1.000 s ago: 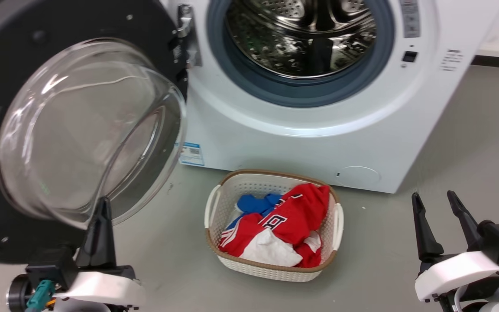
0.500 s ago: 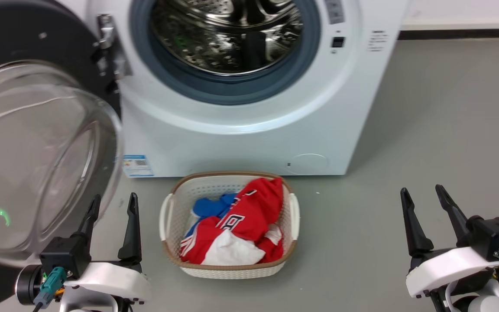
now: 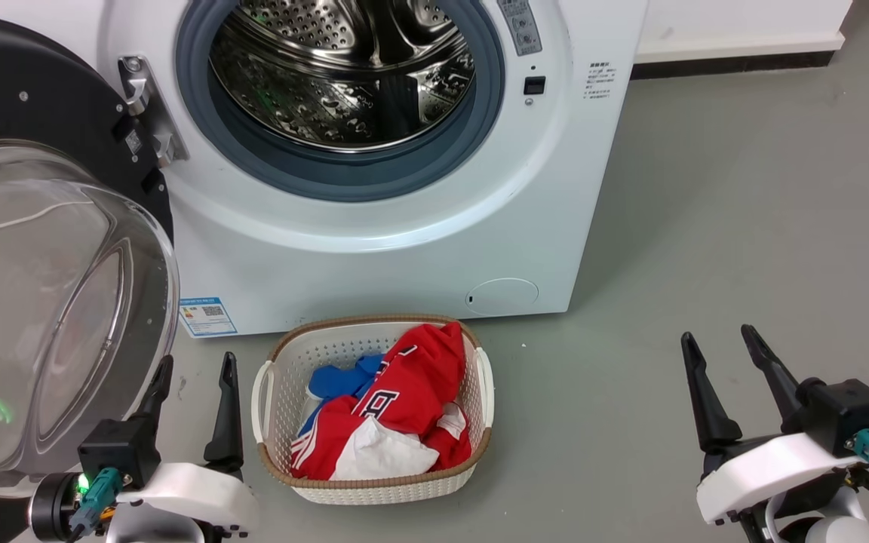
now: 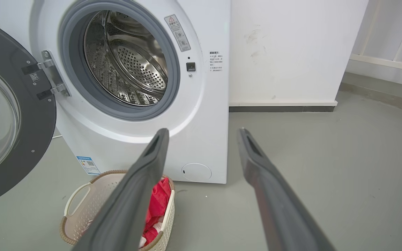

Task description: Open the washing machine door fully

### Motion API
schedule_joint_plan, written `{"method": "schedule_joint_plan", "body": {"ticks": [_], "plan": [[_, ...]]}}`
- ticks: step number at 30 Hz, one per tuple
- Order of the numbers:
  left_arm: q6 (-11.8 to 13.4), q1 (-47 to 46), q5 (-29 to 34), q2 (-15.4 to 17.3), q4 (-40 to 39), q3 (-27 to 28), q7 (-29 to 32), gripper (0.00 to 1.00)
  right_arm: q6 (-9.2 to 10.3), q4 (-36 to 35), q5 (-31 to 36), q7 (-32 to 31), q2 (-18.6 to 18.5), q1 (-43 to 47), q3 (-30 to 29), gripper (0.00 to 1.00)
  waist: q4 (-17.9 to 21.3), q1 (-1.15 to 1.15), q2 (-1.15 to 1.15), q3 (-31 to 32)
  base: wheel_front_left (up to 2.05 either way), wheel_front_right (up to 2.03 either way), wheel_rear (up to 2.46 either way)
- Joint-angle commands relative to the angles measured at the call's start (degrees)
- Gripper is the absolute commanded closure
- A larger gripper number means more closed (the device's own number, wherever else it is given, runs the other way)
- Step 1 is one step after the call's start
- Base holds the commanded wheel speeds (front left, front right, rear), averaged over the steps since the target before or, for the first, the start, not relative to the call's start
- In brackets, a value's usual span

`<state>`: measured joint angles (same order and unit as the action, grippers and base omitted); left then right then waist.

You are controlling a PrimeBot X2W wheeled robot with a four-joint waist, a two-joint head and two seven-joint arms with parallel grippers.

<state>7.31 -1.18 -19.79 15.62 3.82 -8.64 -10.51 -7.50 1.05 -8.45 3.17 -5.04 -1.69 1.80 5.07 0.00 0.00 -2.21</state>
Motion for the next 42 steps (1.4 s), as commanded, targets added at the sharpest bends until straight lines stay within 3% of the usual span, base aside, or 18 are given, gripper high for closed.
{"method": "schedule_joint_plan", "body": {"ticks": [1, 31, 32, 42], "plan": [[0.18, 0.21, 0.38, 0.25, 0.26, -0.05, -0.21, 0.0, 0.01, -0.07, 0.02, -0.02, -0.17, 0.43, 0.1, 0.0, -0.15, 0.0, 0.0, 0.16, 0.0, 0.0, 0.0], [1.01, -0.38, 0.22, 1.09, 2.4, -1.2, -1.31, 0.0, 0.01, -1.15, 0.65, -0.45, 0.33, 1.33, -0.05, 0.0, 0.28, 0.0, 0.0, 0.75, 0.0, 0.0, 0.0], [0.76, 0.04, 0.32, 0.85, 2.41, -1.14, -1.03, 1.0, 0.0, -1.12, 0.41, -0.64, 0.14, 1.65, 0.02, 1.0, 0.28, 0.0, 0.0, 0.74, 0.0, 0.0, 0.0], [-1.09, -0.42, -8.37, -0.98, 3.86, 0.67, 1.12, 1.0, 0.0, 0.81, -10.04, -1.28, 0.07, 1.26, -0.38, 1.0, -0.1, 0.0, 0.0, 0.83, 0.0, 0.0, 0.0]]}}
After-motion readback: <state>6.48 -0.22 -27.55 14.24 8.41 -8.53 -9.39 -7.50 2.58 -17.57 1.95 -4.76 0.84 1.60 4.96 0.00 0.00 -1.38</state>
